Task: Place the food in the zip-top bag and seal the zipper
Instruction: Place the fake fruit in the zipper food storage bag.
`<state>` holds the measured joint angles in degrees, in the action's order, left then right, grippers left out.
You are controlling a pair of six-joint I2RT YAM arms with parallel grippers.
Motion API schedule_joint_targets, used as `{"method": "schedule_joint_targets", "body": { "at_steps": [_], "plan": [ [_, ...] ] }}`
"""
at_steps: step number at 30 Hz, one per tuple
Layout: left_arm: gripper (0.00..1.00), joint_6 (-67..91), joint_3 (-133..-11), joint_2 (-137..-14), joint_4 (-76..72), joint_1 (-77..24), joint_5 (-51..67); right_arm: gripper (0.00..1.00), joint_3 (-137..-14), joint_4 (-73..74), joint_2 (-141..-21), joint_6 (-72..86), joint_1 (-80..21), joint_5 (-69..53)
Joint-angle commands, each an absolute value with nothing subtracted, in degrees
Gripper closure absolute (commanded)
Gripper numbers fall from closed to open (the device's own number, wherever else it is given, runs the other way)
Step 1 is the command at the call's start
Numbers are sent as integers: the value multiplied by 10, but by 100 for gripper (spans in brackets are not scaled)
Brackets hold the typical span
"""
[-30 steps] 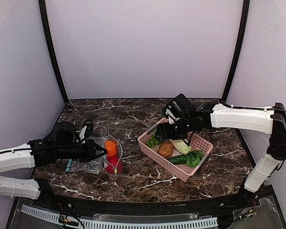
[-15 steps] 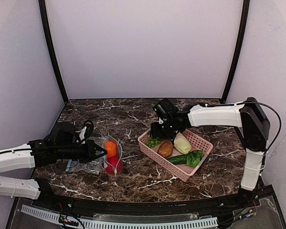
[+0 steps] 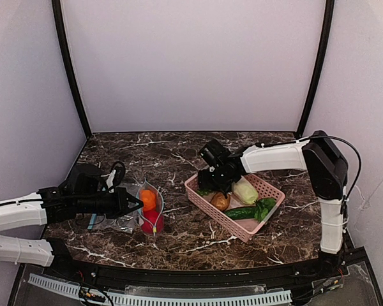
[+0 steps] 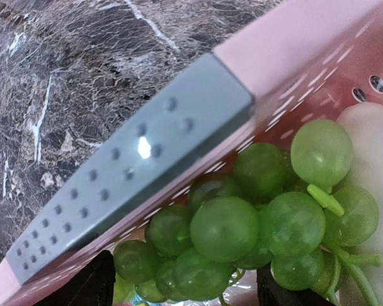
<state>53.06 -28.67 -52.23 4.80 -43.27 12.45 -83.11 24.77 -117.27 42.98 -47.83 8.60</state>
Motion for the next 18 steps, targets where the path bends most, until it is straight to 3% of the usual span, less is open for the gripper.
{"method": "schedule_joint_targets", "body": {
  "at_steps": [1,6,11,14,18],
  "plan": [
    [99,535,-278,-508,42,-430,123,33,-836,241,-1192,444,-472,118],
    [99,534,-278,-503,48,-430,122,63,-806,228,-1163,428,-472,137],
    [99,534,-278,-500,53,-430,121,88,-752,196,-1076,383,-472,147],
    [99,533,-279,-499,52,-430,121,96,-722,180,-1014,355,-472,150],
    [99,530,-282,-502,51,-430,123,100,-686,164,-934,317,-469,135]
  ]
}}
